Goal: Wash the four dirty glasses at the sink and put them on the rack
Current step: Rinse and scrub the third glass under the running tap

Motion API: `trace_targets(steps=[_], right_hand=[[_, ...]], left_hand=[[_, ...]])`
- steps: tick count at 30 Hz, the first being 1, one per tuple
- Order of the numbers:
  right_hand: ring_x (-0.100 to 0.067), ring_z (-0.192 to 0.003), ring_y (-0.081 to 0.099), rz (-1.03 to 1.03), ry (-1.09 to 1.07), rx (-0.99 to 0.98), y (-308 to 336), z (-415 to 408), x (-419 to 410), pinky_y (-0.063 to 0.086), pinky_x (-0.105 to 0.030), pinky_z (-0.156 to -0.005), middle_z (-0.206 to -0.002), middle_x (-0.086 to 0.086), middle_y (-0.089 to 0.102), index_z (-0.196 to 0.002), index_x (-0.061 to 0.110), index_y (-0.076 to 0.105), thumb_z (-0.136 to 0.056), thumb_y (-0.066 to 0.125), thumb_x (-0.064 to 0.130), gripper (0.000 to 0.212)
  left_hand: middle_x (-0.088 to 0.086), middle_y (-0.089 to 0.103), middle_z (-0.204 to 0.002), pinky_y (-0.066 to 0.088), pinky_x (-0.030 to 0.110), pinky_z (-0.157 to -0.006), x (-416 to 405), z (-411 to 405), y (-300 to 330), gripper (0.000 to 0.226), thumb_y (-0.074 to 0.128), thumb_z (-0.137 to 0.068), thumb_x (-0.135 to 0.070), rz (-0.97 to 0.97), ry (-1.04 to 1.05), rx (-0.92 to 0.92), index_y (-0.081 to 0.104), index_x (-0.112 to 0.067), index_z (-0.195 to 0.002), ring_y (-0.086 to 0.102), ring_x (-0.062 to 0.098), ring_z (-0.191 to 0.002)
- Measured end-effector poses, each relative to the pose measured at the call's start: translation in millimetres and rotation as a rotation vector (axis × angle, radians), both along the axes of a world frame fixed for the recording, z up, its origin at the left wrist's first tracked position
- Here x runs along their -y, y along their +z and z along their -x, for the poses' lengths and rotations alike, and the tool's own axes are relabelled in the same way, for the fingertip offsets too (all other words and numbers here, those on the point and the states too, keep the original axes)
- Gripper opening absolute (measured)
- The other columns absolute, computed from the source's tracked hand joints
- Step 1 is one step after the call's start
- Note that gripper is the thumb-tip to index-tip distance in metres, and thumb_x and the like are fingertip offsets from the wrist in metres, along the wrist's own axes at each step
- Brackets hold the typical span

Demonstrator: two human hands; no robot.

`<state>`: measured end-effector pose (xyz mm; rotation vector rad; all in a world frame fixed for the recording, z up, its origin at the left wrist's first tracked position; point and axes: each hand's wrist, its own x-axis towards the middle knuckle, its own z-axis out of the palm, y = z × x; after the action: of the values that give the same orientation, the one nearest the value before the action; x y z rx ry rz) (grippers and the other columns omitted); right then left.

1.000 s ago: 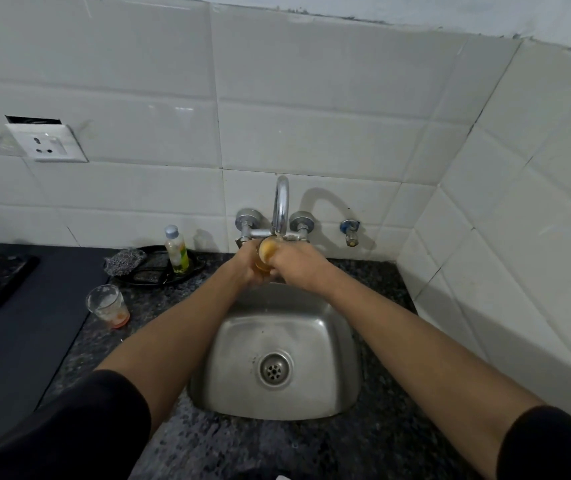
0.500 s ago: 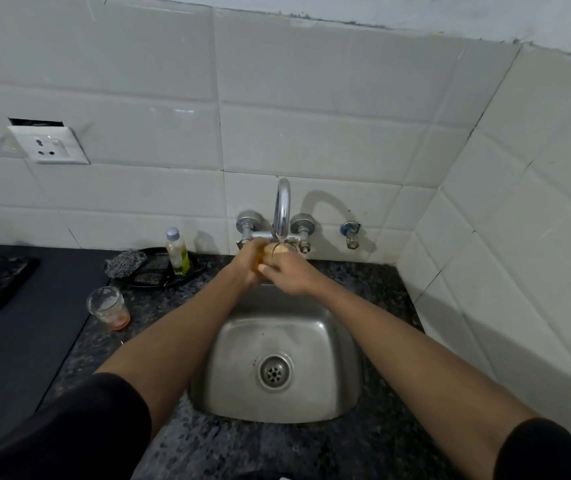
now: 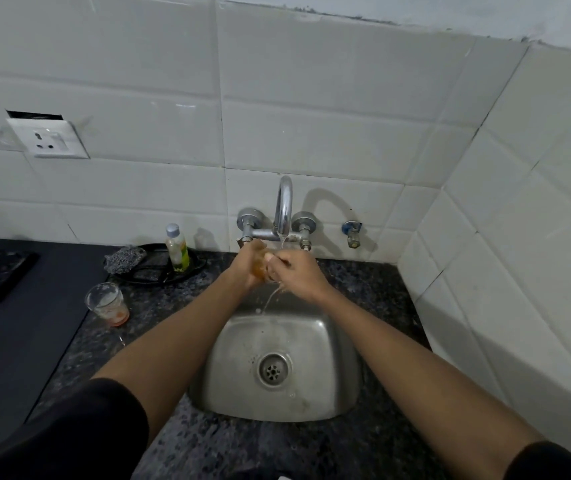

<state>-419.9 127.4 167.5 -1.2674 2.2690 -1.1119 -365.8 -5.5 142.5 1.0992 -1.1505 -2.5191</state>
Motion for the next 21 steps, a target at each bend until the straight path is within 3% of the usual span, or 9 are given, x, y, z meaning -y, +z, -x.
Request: trace_targets(steps=[2,5,7,9,11,14,17,21], right_hand=[[-0.028,-0.067,0.068,0.048,-0.056,-0.031,-8,4,-5,0.058,-0.048,-0.064,-0.072,-0.009,0.071,-0.078,0.013,0.072,-0.103,0.058,0.040,0.039],[-0.023,-0.060,0.064,0.081,-0.066,-0.057,-22,7,-10,0.055,-0.045,-0.058,-0.066,-0.004,0.069,-0.078,0.013,0.074,-0.099,0.059,0.043,0.040],[-0.013,-0.056,0.059,0.105,-0.088,-0.062,-22,7,-15,0.051,-0.038,-0.056,-0.063,0.002,0.066,-0.078,0.016,0.076,-0.098,0.063,0.035,0.030],[-0.007,-0.053,0.052,0.099,-0.106,-0.058,-21,8,-19,0.045,-0.034,-0.053,-0.061,0.002,0.065,-0.072,0.018,0.072,-0.096,0.062,0.036,0.031],[-0.009,-0.051,0.050,0.062,-0.116,-0.065,-22,10,-23,0.042,-0.034,-0.051,-0.058,0.000,0.063,-0.063,0.022,0.065,-0.093,0.060,0.041,0.036],[-0.016,-0.052,0.054,-0.018,-0.122,-0.076,-25,15,-26,0.048,-0.041,-0.053,-0.058,-0.002,0.063,-0.061,0.017,0.064,-0.091,0.061,0.033,0.034],[-0.012,-0.056,0.059,-0.072,-0.137,-0.120,-32,19,-30,0.051,-0.039,-0.057,-0.060,0.003,0.064,-0.065,0.019,0.066,-0.091,0.063,0.032,0.029],[-0.011,-0.059,0.062,-0.166,-0.146,-0.214,-42,18,-31,0.050,-0.031,-0.055,-0.066,0.007,0.067,-0.074,0.023,0.068,-0.090,0.068,0.043,0.025]], left_hand=[[0.014,0.060,-0.083,0.056,0.042,-0.064,4,-1,-4,0.019,0.048,-0.100,-0.020,0.003,0.069,-0.025,0.050,-0.001,-0.103,0.062,0.025,-0.072],[0.022,0.064,-0.110,0.060,0.054,-0.085,10,4,-21,0.054,0.068,-0.082,-0.018,0.034,0.167,-0.014,0.053,0.004,-0.129,0.068,0.035,-0.094],[0.018,0.067,-0.104,0.060,0.051,-0.086,8,5,-24,0.045,0.068,-0.086,-0.016,0.057,0.210,-0.012,0.058,0.003,-0.126,0.070,0.033,-0.091],[0.015,0.068,-0.095,0.061,0.042,-0.069,2,3,-16,0.037,0.068,-0.088,-0.012,0.089,0.238,-0.017,0.060,0.002,-0.121,0.070,0.028,-0.079],[0.018,0.069,-0.104,0.059,0.036,-0.062,-1,3,-13,0.040,0.071,-0.086,-0.009,0.139,0.282,-0.007,0.058,0.002,-0.123,0.071,0.027,-0.080],[0.020,0.067,-0.116,0.061,0.035,-0.061,-5,-1,-9,0.043,0.073,-0.086,-0.010,0.229,0.281,0.007,0.056,-0.002,-0.125,0.072,0.031,-0.092],[0.017,0.066,-0.113,0.064,0.045,-0.074,-10,-5,-4,0.038,0.076,-0.085,-0.009,0.293,0.290,-0.008,0.056,-0.009,-0.117,0.071,0.034,-0.097],[0.007,0.065,-0.104,0.060,0.030,-0.070,-16,-8,5,0.036,0.077,-0.083,-0.003,0.483,0.315,-0.019,0.060,-0.006,-0.115,0.067,0.018,-0.085]])
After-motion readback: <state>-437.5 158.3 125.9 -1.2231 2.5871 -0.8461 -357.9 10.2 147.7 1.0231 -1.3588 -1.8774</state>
